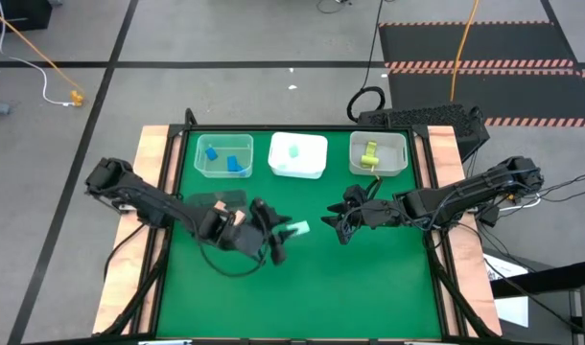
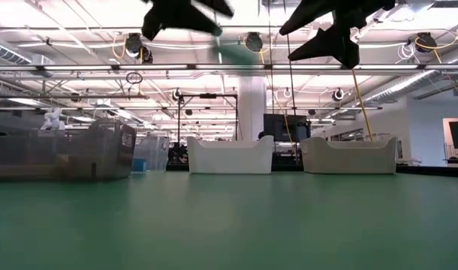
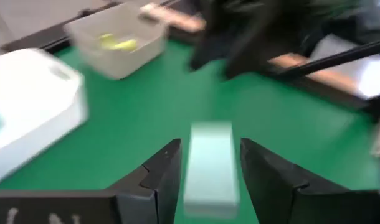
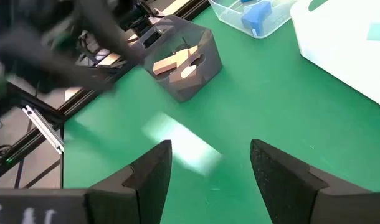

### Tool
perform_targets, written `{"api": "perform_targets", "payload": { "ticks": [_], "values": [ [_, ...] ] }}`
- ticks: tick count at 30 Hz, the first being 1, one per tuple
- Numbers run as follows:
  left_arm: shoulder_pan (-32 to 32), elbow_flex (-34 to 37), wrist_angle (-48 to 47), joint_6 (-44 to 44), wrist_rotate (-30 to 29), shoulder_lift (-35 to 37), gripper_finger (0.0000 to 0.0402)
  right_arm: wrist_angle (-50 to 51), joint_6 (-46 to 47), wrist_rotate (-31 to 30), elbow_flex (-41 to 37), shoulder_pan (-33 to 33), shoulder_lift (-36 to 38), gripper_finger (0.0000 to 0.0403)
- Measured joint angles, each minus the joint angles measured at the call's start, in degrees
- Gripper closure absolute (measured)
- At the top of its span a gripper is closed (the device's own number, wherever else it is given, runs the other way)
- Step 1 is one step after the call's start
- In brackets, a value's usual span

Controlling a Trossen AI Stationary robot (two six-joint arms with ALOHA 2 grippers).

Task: Sort & place blocks by color
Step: Put the light blue block into the white bin

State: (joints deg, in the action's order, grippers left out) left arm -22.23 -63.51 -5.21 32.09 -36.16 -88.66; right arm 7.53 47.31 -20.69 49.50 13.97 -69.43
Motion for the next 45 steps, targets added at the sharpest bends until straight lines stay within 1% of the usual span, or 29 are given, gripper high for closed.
{"api": "perform_targets", "payload": {
  "ticks": [3, 7, 8, 10, 12, 14, 15, 16, 18, 20, 22, 24, 27, 33, 37, 40, 45],
  "values": [
    [3.7, 0.0, -3.0, 0.0, -0.3, 1.0, 0.0266, 0.0, 0.0, 0.0, 0.0, 0.0, 0.0, 0.0195],
    [9.9, 0.1, -6.4, -0.7, 0.7, 1.4, 0.0329, 0.0, 0.0, 0.0, 0.0, 0.0, 0.0, 0.0195],
    [11.6, 0.1, -6.3, -1.4, 2.4, 1.6, 0.0348, 0.0, 0.0, 0.0, 0.0, 0.0, 0.0, 0.0195],
    [14.8, 0.0, -6.2, -2.5, 8.2, 1.8, 0.0385, 0.0, 0.0, 0.0, 0.0, 0.0, 0.0, 0.0195],
    [17.0, 0.0, -7.2, -4.8, 15.6, 1.7, 0.0394, 0.0, 0.0, 0.0, 0.0, 0.0, 0.0, 0.0195],
    [17.5, 0.0, -8.1, -9.0, 23.1, 1.2, 0.0387, 0.0, 0.0, 0.0, 0.0, 0.0, 0.0, 0.0195],
    [17.4, 0.0, -8.1, -11.1, 25.7, 0.6, 0.0382, 0.0, 0.0, 0.0, 0.0, 0.0, 0.0, 0.0195],
    [16.9, 0.1, -8.5, -13.1, 27.1, 0.2, 0.0378, 0.0, 0.0, 0.0, 0.0, 0.0, 0.0, 0.0195],
    [15.6, 1.2, -10.6, -16.0, 27.5, -0.1, 0.0371, 0.0, 0.0, 0.0, 0.0, 0.0, 0.0, 0.0195],
    [14.8, 1.6, -10.6, -16.2, 26.2, -0.6, 0.0363, 0.0, 0.0, 0.0, 0.0, 0.0, 0.0, 0.0195],
    [14.6, 1.9, -14.6, -11.3, 24.0, -0.7, 0.0353, 0.0, 0.0, 0.0, 0.0, 0.0, 0.0, 0.0195],
    [14.7, 2.0, -17.5, -6.2, 23.6, -0.8, 0.034, 0.0, 0.0, 0.0, 0.0, 0.0, 0.0, 0.0195],
    [14.7, 2.0, -19.7, -1.7, 23.4, -1.9, 0.0316, 0.0, 0.0, 0.0, 0.0, 0.0, 0.0, 0.0195],
    [13.7, 1.9, -18.9, 5.0, 23.3, -5.8, 0.0253, 0.0, 0.0, 0.0, 0.0, 0.0, 0.0, 0.0195],
    [12.6, 2.0, -17.6, 12.0, 22.9, -9.1, 0.0214, 0.0, 0.0, 0.0, 0.0, 0.0, 0.0, 0.0195],
    [11.3, 1.9, -15.0, 15.5, 22.6, -10.6, 0.0195, 0.0, 0.0, 0.0, 0.0, 0.0, 0.0, 0.0195],
    [9.0, 1.9, -15.0, 19.1, 22.3, -12.5, 0.0171, 0.0, 0.0, 0.0, 0.0, 0.0, 0.0, 0.0195]
  ]
}}
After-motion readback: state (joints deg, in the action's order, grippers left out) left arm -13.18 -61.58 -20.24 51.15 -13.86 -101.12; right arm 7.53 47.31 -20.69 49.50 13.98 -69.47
